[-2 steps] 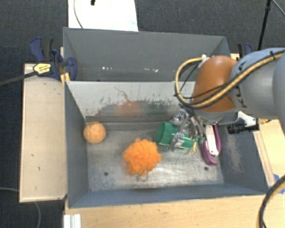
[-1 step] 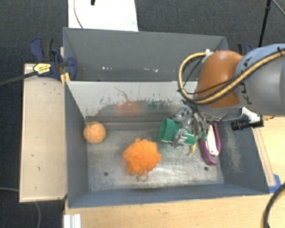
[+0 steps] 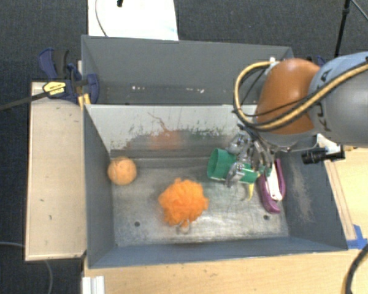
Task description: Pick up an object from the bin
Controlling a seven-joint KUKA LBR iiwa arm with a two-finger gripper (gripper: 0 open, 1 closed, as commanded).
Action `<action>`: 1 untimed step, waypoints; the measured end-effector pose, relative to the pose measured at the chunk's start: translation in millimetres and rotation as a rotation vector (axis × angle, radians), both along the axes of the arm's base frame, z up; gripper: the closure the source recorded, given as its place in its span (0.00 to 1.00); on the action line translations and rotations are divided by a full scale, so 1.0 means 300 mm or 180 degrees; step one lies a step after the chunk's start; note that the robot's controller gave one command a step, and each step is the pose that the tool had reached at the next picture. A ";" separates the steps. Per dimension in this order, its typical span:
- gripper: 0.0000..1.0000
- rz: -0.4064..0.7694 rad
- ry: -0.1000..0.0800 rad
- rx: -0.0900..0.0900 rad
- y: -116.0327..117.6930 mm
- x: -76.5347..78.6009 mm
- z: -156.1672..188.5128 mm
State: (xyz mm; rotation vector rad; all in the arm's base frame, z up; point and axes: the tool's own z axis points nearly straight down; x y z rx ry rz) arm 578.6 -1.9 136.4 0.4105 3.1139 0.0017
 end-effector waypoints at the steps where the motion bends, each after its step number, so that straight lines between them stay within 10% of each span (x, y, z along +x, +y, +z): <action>1: 1.00 0.0001 0.0000 -0.0001 -0.001 0.000 0.055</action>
Offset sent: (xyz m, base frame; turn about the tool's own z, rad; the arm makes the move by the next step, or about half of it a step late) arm -0.0001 0.0000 0.0019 0.0000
